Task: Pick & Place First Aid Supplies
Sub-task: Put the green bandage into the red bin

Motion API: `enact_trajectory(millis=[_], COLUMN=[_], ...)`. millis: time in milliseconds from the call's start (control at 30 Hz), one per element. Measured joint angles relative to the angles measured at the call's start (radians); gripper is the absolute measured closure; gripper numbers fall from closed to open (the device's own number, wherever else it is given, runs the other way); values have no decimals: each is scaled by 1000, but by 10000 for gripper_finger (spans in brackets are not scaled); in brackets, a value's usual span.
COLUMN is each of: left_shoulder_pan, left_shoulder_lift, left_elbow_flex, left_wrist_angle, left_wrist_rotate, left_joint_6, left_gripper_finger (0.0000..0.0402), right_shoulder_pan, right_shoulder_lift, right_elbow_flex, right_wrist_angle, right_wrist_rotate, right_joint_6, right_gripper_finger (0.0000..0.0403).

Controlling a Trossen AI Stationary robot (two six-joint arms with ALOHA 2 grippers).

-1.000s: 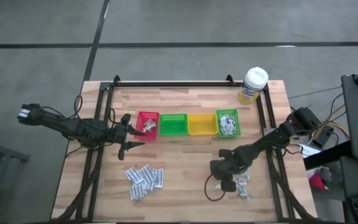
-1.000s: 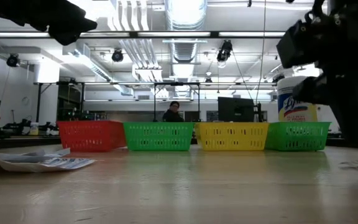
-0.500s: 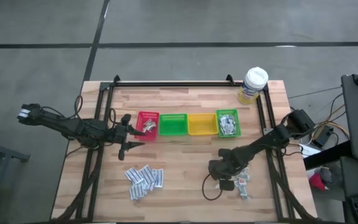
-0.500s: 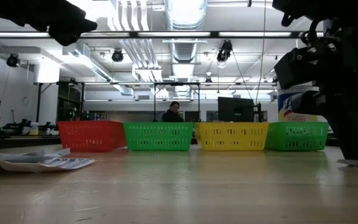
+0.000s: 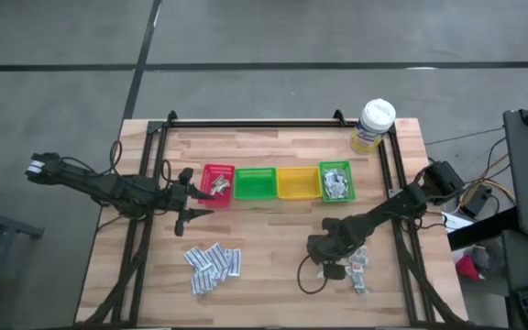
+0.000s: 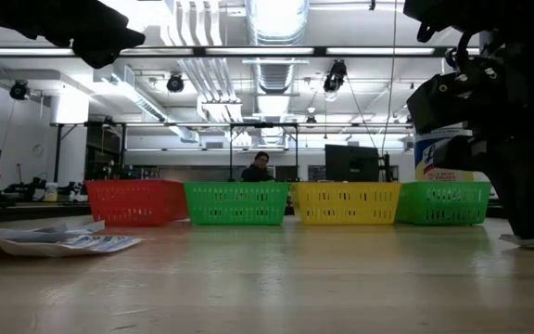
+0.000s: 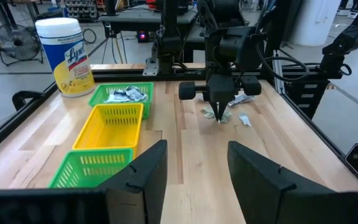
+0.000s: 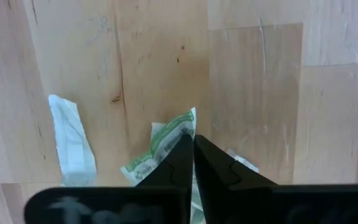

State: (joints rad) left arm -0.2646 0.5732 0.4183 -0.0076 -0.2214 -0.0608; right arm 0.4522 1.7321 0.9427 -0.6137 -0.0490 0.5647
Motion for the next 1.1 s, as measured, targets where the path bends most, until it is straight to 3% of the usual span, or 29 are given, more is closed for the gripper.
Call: enact_trajectory(millis=[600,767,933,1100], left_shoulder_pan=[0,0,0,0], left_shoulder_lift=[0,4,45,119], left_elbow_flex=[0,0,0,0], left_wrist_angle=[0,1,21,121], left_wrist_rotate=[1,42,81,111], left_joint_6=[-2,-28,-62,-55], left_gripper_finger=[236,236,236,236], right_shoulder_pan=[1,1,1,1], right_shoulder_lift=[-2,-3,-3,-5], right_elbow_flex=[98,156,235,298], right_wrist_angle=[-43,-42,-34,68], right_wrist_rotate=[-3,14,170,429], right_joint_6=[-21,-61,-117,-200], right_gripper_finger=[394,394,394,394])
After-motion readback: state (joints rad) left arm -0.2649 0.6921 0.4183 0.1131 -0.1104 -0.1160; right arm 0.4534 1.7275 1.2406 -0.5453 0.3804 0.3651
